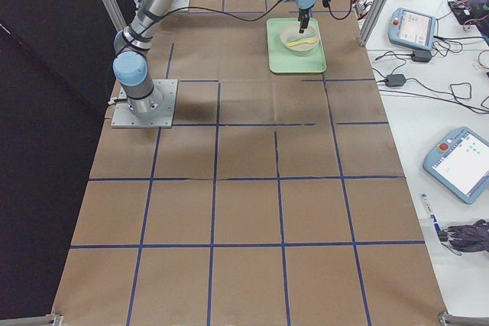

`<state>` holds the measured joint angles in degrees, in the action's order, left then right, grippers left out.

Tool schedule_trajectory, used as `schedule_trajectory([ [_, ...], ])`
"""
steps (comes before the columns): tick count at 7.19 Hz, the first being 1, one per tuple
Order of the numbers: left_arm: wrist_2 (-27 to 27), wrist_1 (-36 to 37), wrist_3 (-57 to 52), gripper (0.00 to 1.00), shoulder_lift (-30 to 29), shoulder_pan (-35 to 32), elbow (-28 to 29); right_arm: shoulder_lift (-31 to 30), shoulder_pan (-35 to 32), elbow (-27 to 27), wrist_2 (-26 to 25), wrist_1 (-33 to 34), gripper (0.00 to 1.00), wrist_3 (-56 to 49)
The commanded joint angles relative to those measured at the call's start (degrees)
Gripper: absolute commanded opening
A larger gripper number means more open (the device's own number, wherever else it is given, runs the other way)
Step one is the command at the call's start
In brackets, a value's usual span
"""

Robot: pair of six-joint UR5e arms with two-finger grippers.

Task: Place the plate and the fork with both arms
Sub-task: 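Move the right gripper over the plate while the left arm withdraws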

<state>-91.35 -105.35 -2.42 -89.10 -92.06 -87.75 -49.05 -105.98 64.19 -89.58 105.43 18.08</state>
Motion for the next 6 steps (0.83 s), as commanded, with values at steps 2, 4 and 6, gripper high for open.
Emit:
schedule_trajectory([
  [2,-0.9,15.4,-0.1,1.00,0.2,-0.5,-6.1,3.4,-0.1,0.1,-0.2,2.3,0.56,0.1],
  [4,-1.1,15.4,-0.6,1.00,1.4,-0.1,-7.2,4.5,-0.4,0.1,0.4,2.4,0.56,0.2],
  [6,-1.2,16.5,-0.6,1.00,1.6,-0.1,-6.7,5.6,-1.1,0.2,0.3,2.4,0.56,0.5],
])
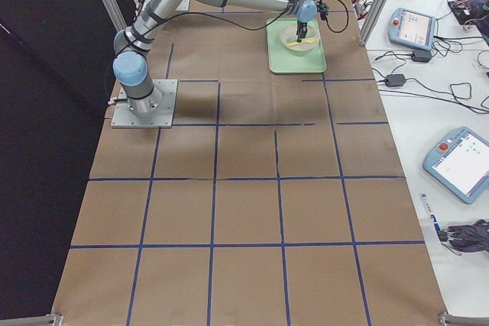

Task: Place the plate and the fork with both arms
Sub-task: 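Lower the right gripper and grasp the yellow fork's handle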

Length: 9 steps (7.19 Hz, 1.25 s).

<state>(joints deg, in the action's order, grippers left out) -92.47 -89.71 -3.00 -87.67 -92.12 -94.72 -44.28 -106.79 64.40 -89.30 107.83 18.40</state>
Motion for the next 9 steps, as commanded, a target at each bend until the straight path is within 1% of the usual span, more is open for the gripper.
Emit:
schedule_trajectory([
  [1,0.0,2.4,0.2,1.00,0.2,0.0,0.7,1.3,-0.3,-0.1,-0.6,1.0,0.56,0.2],
  [3,-0.1,2.4,0.4,1.00,1.7,0.0,0.8,1.0,-0.1,-0.2,-0.9,1.6,0.56,0.2],
  [9,0.0,2.4,0.5,1.00,1.7,0.5,1.0,2.8,-0.1,-0.2,-0.5,1.7,0.56,0.1],
])
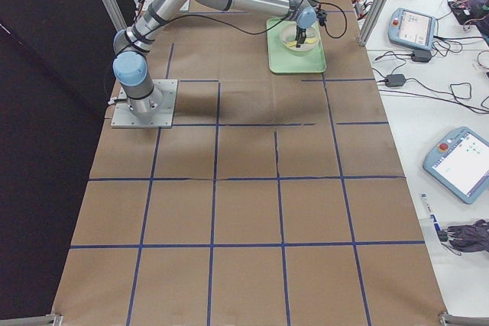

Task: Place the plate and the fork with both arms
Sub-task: 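Lower the right gripper and grasp the yellow fork's handle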

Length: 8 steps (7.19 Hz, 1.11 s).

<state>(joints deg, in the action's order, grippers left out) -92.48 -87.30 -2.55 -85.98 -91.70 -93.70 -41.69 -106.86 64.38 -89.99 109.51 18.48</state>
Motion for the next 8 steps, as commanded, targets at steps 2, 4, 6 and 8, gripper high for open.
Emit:
schedule_trajectory([
  [2,0.0,-0.1,0.2,1.00,0.2,0.0,0.0,0.2,0.0,-0.2,0.2,0.3,0.53,0.0],
  [4,0.1,-0.5,0.3,1.00,0.2,0.0,0.0,0.3,-0.1,-0.2,0.3,0.4,0.40,0.0],
  [6,0.1,-0.7,0.4,1.00,0.3,-0.1,0.0,0.2,0.0,-0.3,0.6,0.5,0.20,0.0],
  [8,0.1,-0.7,0.4,1.00,0.3,0.0,-0.1,0.2,0.0,-0.3,0.7,0.8,0.08,0.1],
])
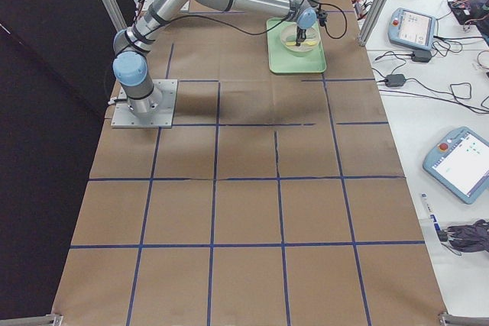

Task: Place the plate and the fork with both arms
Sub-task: 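Lower the right gripper and grasp the yellow fork's handle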

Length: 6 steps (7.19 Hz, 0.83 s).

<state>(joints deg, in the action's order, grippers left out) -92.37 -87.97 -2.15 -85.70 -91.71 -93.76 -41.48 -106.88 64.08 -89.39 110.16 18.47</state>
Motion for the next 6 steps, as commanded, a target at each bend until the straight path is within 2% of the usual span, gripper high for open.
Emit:
schedule_trajectory([
  [1,0.0,-0.1,0.0,1.00,0.0,0.0,0.0,-0.1,0.0,-0.1,0.1,0.1,0.04,0.1],
  [4,0.0,0.0,0.0,1.00,-0.1,0.0,0.0,-0.4,-0.2,-2.3,-0.1,-0.7,0.03,1.0],
  [6,0.0,0.0,0.0,1.00,-0.1,0.0,0.0,-2.8,-0.3,-2.6,0.0,-4.2,0.03,1.3],
])
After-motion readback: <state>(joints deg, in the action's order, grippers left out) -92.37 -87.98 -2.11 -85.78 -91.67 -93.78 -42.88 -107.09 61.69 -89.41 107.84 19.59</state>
